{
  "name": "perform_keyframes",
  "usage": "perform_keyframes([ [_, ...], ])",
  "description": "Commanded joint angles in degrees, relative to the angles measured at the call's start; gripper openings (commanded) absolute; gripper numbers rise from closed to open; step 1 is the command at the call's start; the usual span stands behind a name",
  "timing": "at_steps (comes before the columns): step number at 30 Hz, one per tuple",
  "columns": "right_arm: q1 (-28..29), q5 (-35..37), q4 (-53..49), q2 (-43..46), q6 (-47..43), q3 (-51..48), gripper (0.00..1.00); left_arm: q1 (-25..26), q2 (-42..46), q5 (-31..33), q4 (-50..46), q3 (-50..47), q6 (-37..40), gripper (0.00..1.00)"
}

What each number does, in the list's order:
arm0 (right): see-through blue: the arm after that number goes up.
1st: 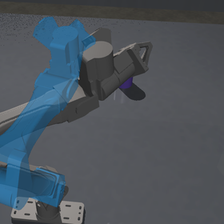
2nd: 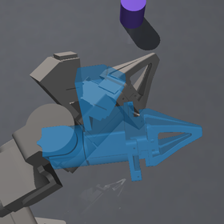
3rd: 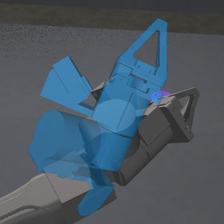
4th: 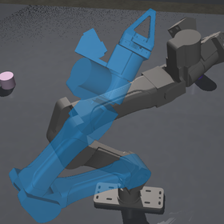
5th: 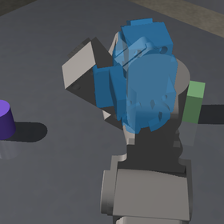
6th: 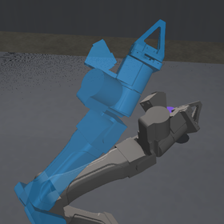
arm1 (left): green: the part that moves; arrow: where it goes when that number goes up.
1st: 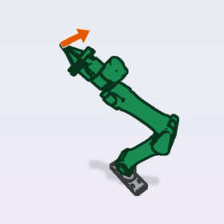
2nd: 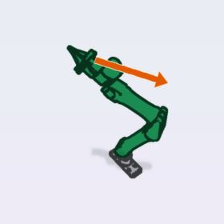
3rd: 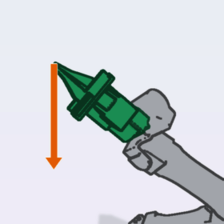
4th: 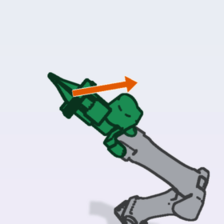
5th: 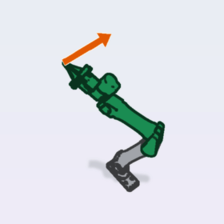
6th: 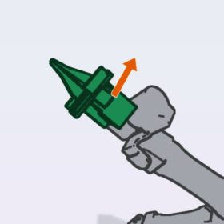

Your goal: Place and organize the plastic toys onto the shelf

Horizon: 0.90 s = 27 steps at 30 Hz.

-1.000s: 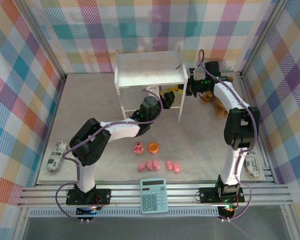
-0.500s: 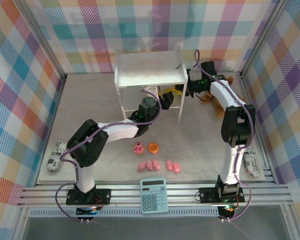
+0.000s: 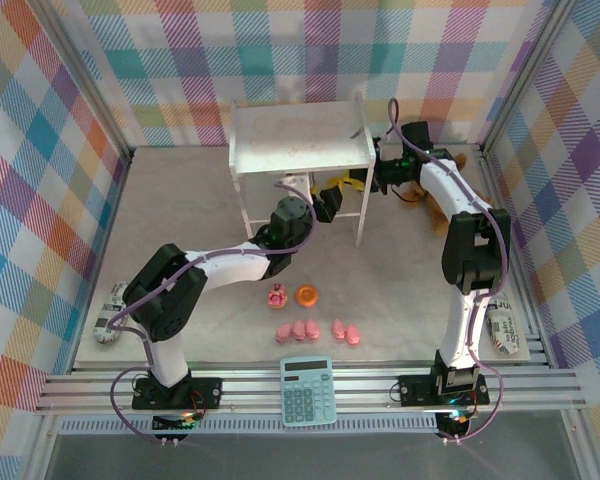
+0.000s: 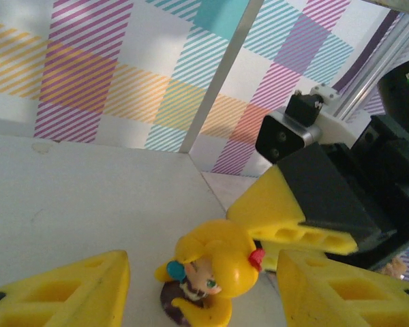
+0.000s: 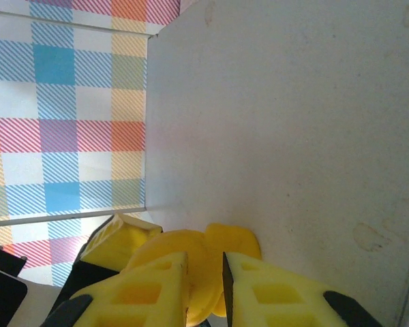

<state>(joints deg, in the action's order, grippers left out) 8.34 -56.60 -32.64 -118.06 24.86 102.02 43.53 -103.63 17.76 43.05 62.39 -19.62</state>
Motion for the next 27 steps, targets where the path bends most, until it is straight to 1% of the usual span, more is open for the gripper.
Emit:
perform_keyframes([
  [1, 0.1, -0.4, -0.3, -1.8, -0.2, 3.7, 0.22, 0.6, 4.5, 2.6, 1.9, -1.8, 2.0, 0.58],
  [9, 0.5, -1.1, -5.0, -5.0, -2.3, 9.9, 0.17, 0.8, 7.4, 10.8, -2.4, -4.1, 3.1, 0.56],
  [18, 1.9, -1.9, -8.5, -7.9, -4.3, 13.0, 0.15, 0.8, 6.4, 12.9, -7.5, -1.9, 2.9, 0.56],
  [20, 2.2, -1.9, -9.4, -8.3, -5.0, 13.7, 0.15, 0.8, 6.1, 13.4, -9.8, -0.7, 2.7, 0.56],
  [27, 2.6, -2.4, -10.3, -8.8, -5.9, 14.0, 0.15, 0.7, 5.3, 13.6, -11.3, 0.3, 2.4, 0.56],
])
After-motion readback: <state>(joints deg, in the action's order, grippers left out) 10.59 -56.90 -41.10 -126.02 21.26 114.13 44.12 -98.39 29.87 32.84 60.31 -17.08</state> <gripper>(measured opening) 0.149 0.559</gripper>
